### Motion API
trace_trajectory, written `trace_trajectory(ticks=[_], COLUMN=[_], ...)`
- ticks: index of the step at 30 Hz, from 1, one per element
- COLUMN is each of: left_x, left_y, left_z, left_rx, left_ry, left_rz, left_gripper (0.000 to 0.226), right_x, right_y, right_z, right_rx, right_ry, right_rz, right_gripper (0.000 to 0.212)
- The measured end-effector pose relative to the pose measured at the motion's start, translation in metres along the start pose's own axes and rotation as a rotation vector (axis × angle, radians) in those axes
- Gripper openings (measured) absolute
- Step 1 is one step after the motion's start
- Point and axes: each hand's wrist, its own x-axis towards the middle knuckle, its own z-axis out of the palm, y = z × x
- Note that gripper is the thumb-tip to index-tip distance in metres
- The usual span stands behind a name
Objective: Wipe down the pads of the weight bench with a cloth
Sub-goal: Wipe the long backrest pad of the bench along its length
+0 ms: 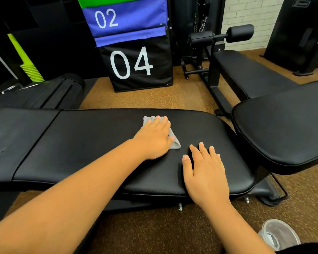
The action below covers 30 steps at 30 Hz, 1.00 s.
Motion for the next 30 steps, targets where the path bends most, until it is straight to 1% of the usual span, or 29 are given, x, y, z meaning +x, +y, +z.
trace_trajectory(ticks=[3,6,8,13,16,19,21,23,26,28,30], left_x=[-0.035,-0.045,-0.033,0.024,0.051,0.059,0.050,0.030,-0.019,-0.055,-0.087], left_y=[0.006,-0.003,-0.016,-0.056,-0.064,-0.060,-0.050,-0.035,-0.007,0.012,0.024], left_z=[0.004,0.005,0.002,-0.012,-0.009,-0.007,-0.005,-0.003,0.002,0.002,0.003], left_rx=[-0.020,-0.058,-0.070,-0.098,-0.028,0.018,0.022,-0.019,-0.048,-0.045,-0.040], left_ry=[0.003,-0.010,-0.025,-0.007,-0.008,0.000,0.017,0.028,0.068,0.083,0.053], left_rz=[0.085,0.095,0.046,-0.159,-0.209,-0.234,-0.205,-0.133,-0.021,0.017,0.022], left_gripper=[0.063,0.063,0.062,0.061,0.062,0.062,0.058,0.053,0.052,0.055,0.061], right_x=[-0.001,-0.002,-0.001,0.000,0.000,0.000,-0.001,-0.001,-0.001,-0.001,-0.001], right_y=[0.000,0.000,-0.001,-0.001,-0.002,-0.002,-0.001,0.001,0.003,0.004,0.005], right_z=[0.001,0.001,0.001,0.000,0.000,-0.001,-0.002,-0.001,0.000,0.001,0.000], right_rx=[-0.006,-0.006,-0.007,-0.005,0.001,0.011,0.017,0.029,0.058,0.074,0.101], right_ry=[0.004,0.003,-0.006,-0.008,-0.018,-0.019,-0.012,-0.004,0.001,0.007,-0.004], right_rz=[-0.003,0.000,0.003,0.014,0.016,0.015,0.010,0.005,-0.001,-0.013,-0.016], right_gripper=[0.067,0.066,0.067,0.065,0.064,0.064,0.062,0.056,0.051,0.050,0.048])
